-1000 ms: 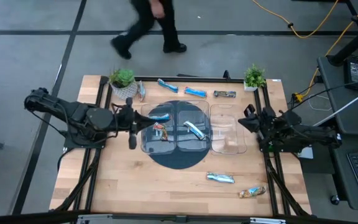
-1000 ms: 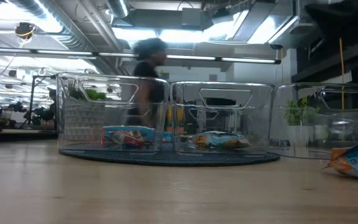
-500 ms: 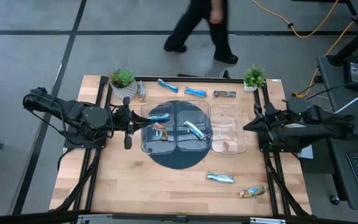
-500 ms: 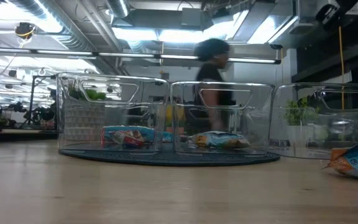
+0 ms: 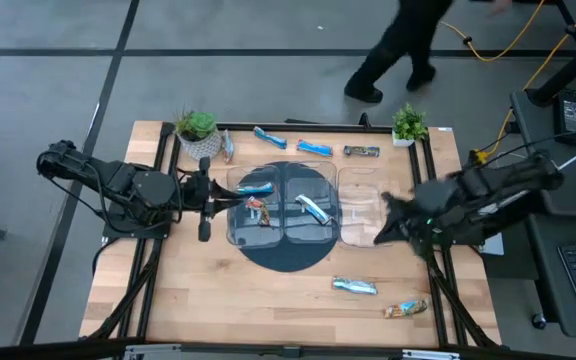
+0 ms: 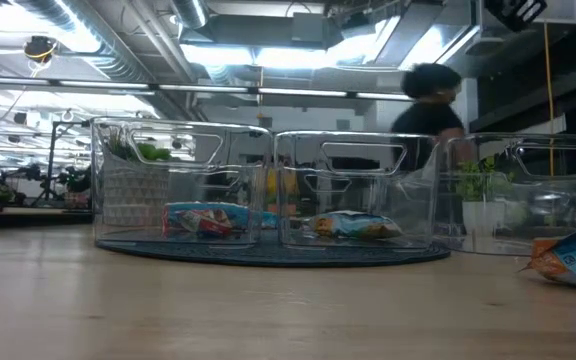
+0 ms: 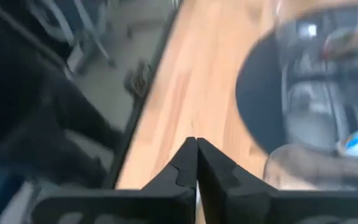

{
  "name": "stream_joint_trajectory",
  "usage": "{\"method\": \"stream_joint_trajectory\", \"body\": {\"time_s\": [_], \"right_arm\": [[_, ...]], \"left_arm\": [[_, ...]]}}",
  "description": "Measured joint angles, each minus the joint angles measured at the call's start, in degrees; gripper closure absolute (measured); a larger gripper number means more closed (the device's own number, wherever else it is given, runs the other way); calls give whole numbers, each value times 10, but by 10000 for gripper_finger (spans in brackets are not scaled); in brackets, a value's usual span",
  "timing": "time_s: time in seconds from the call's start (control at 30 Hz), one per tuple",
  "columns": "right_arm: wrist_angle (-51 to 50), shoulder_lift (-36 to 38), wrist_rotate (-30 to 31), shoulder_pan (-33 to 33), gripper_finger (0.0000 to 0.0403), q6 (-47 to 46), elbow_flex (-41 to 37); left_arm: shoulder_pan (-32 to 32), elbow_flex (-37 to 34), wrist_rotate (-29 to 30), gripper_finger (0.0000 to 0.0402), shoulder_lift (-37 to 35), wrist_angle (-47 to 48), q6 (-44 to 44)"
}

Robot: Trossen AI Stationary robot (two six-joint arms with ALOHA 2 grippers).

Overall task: Pick and place Granola Bars by type
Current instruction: Put the yellow granola bar into the right transparent bin

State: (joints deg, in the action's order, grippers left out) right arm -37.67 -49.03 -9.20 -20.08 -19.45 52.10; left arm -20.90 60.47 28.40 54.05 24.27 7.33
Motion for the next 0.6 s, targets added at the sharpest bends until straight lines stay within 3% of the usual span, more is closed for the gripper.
{"method": "stream_joint_trajectory", "body": {"time_s": [0.2, 0.6], "right_arm": [[-16, -116, 49, -76, 395, -58, 10], [14, -280, 42, -84, 392, -151, 10]], "left_arm": [[-9, 0, 0, 371, 0, 3, -12], [-9, 0, -10, 371, 0, 45, -11]]}}
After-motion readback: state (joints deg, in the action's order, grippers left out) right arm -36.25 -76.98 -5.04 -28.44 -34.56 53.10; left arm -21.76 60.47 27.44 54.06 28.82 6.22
